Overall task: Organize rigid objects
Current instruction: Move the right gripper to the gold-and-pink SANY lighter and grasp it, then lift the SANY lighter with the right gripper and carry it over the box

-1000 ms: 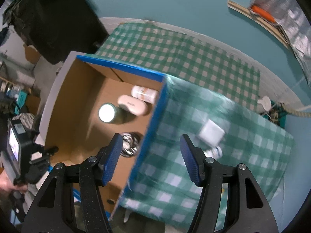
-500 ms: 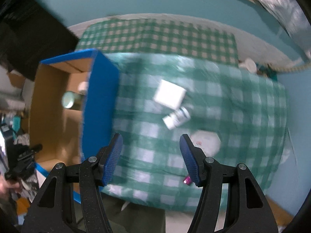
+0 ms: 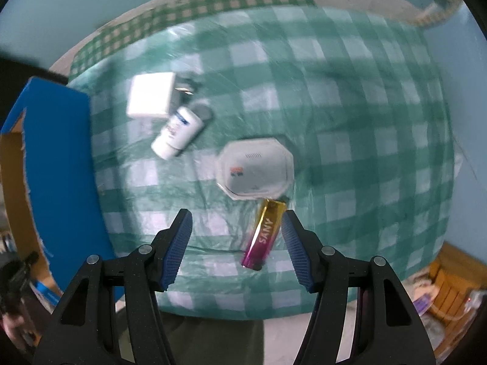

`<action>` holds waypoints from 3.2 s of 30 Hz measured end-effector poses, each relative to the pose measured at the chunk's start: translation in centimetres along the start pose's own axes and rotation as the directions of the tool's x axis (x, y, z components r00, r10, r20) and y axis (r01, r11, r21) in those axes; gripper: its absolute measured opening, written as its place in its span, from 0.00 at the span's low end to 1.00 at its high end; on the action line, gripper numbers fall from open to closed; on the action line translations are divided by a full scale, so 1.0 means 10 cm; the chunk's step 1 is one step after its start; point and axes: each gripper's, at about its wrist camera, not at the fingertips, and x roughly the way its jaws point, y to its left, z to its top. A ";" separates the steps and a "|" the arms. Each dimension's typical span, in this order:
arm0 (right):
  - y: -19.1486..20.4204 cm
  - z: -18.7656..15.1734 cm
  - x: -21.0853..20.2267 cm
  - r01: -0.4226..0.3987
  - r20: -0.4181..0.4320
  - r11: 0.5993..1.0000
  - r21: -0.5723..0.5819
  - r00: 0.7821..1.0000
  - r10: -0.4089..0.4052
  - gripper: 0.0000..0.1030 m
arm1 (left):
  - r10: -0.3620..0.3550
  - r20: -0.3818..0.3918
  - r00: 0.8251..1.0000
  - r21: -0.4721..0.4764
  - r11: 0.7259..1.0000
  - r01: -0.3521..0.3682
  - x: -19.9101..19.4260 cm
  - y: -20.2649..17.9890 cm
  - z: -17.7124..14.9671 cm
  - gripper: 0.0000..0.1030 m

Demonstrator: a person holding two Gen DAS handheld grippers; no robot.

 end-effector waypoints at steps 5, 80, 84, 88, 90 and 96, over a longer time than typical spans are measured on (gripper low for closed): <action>-0.16 -0.05 0.17 -0.008 -0.037 0.998 0.057 0.999 0.010 0.60 | 0.000 0.000 1.000 -0.001 1.000 0.000 0.00 -0.01 0.00 0.05; 1.18 -0.17 -0.32 0.045 0.042 0.909 -0.415 0.999 -0.030 0.22 | -0.005 0.003 1.000 -0.005 1.000 0.005 0.04 0.02 -0.07 0.05; 1.32 -0.11 -0.46 0.041 0.057 0.891 -0.451 0.998 -0.017 0.22 | -0.006 0.005 1.000 -0.007 1.000 0.006 0.03 0.02 -0.07 0.05; 1.46 -0.06 -0.57 0.045 0.075 0.874 -0.484 0.997 -0.010 0.22 | -0.006 0.005 1.000 -0.006 1.000 0.006 0.02 0.02 -0.07 0.05; 1.56 -0.03 -0.63 0.042 0.081 0.866 -0.499 0.997 -0.002 0.22 | -0.006 0.006 1.000 -0.006 1.000 0.006 0.02 0.02 -0.07 0.05; 1.86 0.06 -0.74 0.030 0.095 0.845 -0.535 0.995 0.024 0.22 | -0.004 0.006 1.000 -0.005 1.000 0.004 0.02 0.01 -0.08 0.05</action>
